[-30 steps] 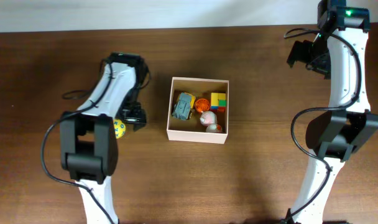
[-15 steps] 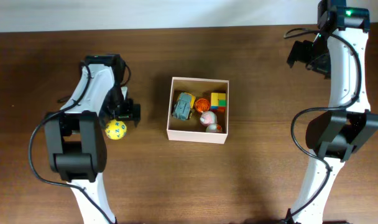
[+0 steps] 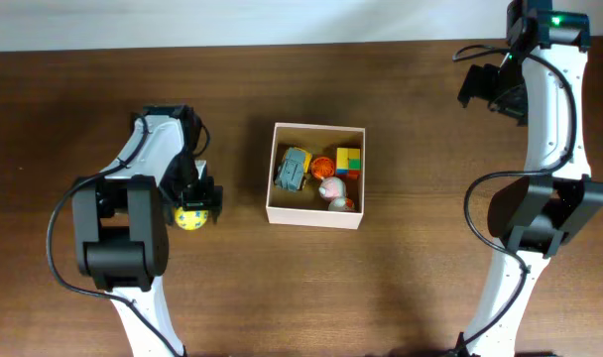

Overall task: Pack container
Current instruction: 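Lower the left gripper and close it on the yellow ball, then lift the yellow ball and carry it right over the box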

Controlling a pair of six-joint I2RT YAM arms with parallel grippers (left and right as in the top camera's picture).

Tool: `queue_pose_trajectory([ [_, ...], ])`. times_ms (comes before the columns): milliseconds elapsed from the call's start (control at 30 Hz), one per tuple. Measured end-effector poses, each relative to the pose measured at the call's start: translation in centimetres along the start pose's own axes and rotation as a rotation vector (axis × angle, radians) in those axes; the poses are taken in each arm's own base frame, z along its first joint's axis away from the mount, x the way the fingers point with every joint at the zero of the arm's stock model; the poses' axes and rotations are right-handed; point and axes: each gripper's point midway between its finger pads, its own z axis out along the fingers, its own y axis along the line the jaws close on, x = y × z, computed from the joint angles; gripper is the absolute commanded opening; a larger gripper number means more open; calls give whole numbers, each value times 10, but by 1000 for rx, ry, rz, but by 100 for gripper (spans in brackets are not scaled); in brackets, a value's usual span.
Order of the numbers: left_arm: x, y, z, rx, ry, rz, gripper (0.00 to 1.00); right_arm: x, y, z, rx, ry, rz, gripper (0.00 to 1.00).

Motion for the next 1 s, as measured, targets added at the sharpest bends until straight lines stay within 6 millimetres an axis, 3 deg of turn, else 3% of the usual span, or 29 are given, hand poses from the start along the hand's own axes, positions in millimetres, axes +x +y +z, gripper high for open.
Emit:
queue_pose_trajectory([
  [267,-4,-2,3,8,-17,9,59,0,0,0,0,0,0,99],
  [400,-5,-2,3,9,-19,10,57,0,0,0,0,0,0,99],
  [567,-7,-2,3,9,-30,10,45,0,0,0,0,0,0,99],
  [700,-14,-3,3,12,-55,7,42,0,0,0,0,0,1,99],
  [1000,-45,-6,-5,24,-200,6,38,0,0,0,0,0,0,99],
])
